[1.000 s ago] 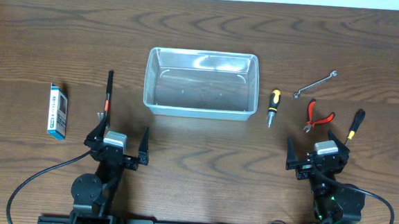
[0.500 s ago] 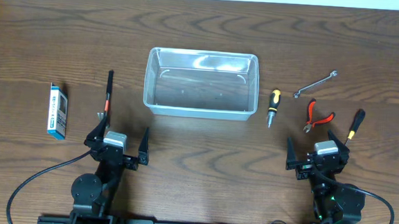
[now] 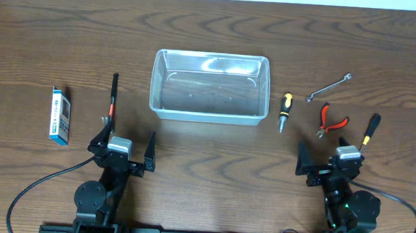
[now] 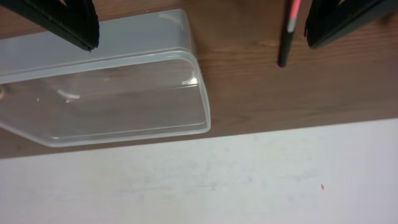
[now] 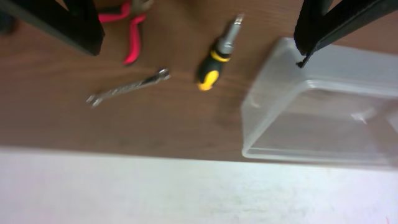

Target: Pack container

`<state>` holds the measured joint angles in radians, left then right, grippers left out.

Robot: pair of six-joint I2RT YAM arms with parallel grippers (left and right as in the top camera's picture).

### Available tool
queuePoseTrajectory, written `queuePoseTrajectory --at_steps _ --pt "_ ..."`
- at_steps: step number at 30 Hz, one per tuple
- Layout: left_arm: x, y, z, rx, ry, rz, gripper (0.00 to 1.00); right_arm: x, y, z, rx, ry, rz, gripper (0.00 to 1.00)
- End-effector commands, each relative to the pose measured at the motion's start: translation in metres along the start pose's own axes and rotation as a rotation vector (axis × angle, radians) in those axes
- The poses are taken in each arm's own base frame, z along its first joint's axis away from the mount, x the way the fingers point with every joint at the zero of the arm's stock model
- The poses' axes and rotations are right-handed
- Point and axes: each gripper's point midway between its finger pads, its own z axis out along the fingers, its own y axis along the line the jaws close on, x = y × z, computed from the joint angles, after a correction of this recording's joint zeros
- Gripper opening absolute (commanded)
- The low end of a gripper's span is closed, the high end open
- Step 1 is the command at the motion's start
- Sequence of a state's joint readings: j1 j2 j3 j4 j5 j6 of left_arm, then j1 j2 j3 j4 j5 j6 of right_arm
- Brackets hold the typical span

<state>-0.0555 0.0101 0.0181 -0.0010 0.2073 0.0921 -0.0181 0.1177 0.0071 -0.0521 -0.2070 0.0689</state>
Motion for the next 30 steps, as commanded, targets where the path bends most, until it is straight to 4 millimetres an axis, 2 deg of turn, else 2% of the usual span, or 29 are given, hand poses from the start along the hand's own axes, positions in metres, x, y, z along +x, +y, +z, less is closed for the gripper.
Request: queuePoseTrajectory --at_steps 1,4,8,13,18,21,23,25,27,28,30 --pt "0.002 -0.003 -0.001 0.018 0.013 -0.131 0.98 0.011 0.013 0.002 -0.069 0.064 0.252 0.99" --pt "-0.004 -0.004 -0.008 0.012 0.075 -0.221 0.98 0.007 0.023 0.001 -0.116 0.126 0.273 0.99" --pt "-0.025 0.001 -0.023 -0.042 0.203 -0.249 0.98 -0.029 0.022 -0.003 -0.085 0.237 0.163 0.99" --pt "-0.042 0.014 -0.035 -0.147 0.468 -0.267 0.98 -0.061 0.014 -0.006 -0.003 0.48 0.149 0.99" --pt "-0.054 0.017 -0.039 -0.189 0.774 -0.295 0.98 -0.07 -0.005 -0.017 0.148 0.821 0.175 0.99" --pt "-0.063 0.018 -0.032 -0.197 0.882 -0.301 0.98 -0.073 -0.013 -0.021 0.198 1.007 0.159 0.99" --pt "-0.065 0.019 -0.025 -0.2 0.925 -0.304 0.98 -0.076 -0.008 -0.012 0.175 1.053 0.194 0.99" --pt "-0.063 0.018 -0.017 -0.192 0.959 -0.312 0.98 -0.077 0.009 -0.001 0.082 1.083 0.268 0.99" --pt "-0.058 0.015 -0.014 -0.178 0.984 -0.322 0.98 -0.077 0.018 0.013 0.013 1.073 0.294 0.99" --pt "-0.056 0.015 -0.014 -0.176 0.998 -0.324 0.98 -0.076 0.019 0.018 0.007 1.072 0.308 0.99" --pt "-0.052 0.014 -0.016 -0.176 1.018 -0.326 0.98 -0.067 0.008 0.026 0.09 1.092 0.333 0.99"
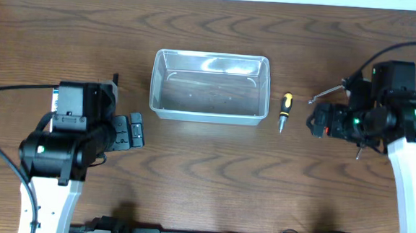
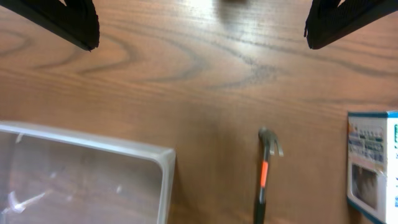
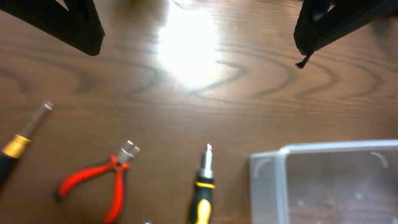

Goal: Pack container
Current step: 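Move the right gripper to the yellow-black screwdriver and grasp it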

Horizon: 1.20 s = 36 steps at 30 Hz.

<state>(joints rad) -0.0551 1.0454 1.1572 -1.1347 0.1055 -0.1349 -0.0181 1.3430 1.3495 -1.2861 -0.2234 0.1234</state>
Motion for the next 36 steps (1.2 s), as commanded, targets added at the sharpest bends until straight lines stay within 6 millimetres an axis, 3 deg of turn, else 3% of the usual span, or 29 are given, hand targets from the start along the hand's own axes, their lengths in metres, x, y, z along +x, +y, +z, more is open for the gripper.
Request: queuePoseTrajectory --at_steps 1,4,13,22,36 --pt "0.0 -0.003 -0.003 0.012 0.008 -0.009 0.98 -0.009 0.001 0.009 0.02 0.013 0.053 0.99" --pt "0.0 -0.003 -0.004 0.013 0.006 -0.009 0.98 -0.016 -0.01 0.025 0.136 0.023 0.079 0.99" --pt "0.001 -0.003 -0.005 0.013 0.003 -0.008 0.98 -0.042 -0.002 0.088 0.287 0.023 0.055 0.99" --pt "0.0 -0.003 -0.005 0.013 0.002 -0.008 0.98 -0.053 -0.003 0.156 0.277 0.093 0.022 0.99" --pt "0.001 -0.003 -0.005 0.013 0.003 -0.008 0.98 -0.063 0.011 0.196 0.209 0.084 -0.008 0.99"
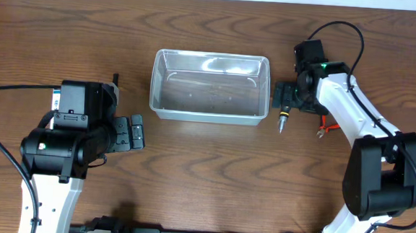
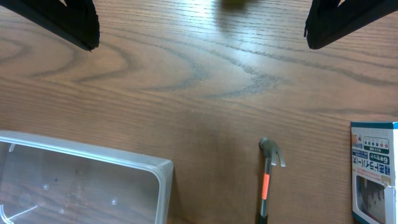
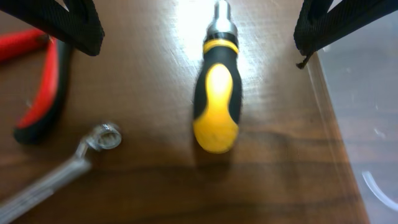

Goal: Pack container
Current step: 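Move the right gripper to the yellow-black screwdriver and grasp it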

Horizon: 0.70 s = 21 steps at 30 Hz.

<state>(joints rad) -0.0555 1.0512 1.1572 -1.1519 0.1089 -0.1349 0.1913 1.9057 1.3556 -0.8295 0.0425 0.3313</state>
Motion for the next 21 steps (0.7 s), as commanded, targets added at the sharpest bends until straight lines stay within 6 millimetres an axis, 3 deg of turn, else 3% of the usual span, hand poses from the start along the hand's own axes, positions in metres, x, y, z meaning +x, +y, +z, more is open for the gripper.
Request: queuePoseTrajectory --at_steps 1,7,21 --pt "-0.004 -0.003 -0.006 0.014 -0.02 -0.008 0.98 -0.001 0.012 0.013 -0.034 0.021 -0.024 0.99" --pt "-0.004 -0.003 -0.007 0.015 -0.021 -0.007 0.98 0.004 0.023 0.031 -0.089 0.062 -0.027 0.99" --pt "-0.004 -0.003 -0.006 0.015 -0.02 -0.007 0.98 0.013 0.02 0.053 -0.072 0.115 -0.033 0.99"
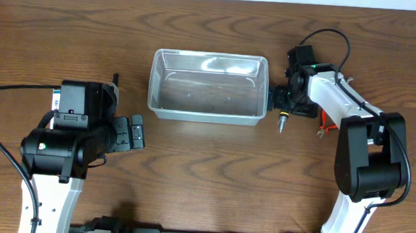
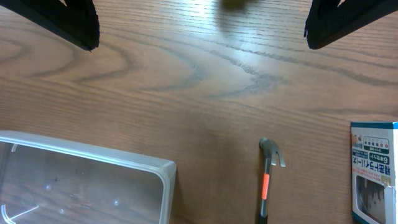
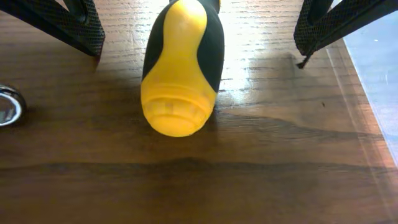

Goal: Pack container
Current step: 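Move the right gripper to the yellow-black screwdriver and grasp it, then carry the screwdriver into the clear container and release it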

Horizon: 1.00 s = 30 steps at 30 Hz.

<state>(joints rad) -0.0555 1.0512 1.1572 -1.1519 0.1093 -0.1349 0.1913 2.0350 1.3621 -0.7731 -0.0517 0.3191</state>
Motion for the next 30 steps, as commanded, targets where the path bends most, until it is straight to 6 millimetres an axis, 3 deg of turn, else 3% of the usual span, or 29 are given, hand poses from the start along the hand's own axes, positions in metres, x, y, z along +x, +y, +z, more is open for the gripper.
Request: queuePoseTrajectory --at_steps 1,7,22,30 --pt "-0.004 -0.003 -0.007 0.014 -0.021 -0.007 0.98 0.003 0.004 0.01 -0.002 0.025 -0.02 0.99" --pt "-0.004 -0.003 -0.006 0.014 -0.02 -0.007 0.98 0.006 0.003 0.011 0.003 0.037 -0.015 0.86" --pt "-0.004 -0.003 -0.006 0.014 -0.02 -0.007 0.98 0.016 -0.001 0.01 0.017 0.079 -0.013 0.36" --pt "-0.003 -0.003 -0.007 0.014 -0.02 -0.008 0.98 0.018 -0.002 0.01 0.019 0.087 -0.012 0.17"
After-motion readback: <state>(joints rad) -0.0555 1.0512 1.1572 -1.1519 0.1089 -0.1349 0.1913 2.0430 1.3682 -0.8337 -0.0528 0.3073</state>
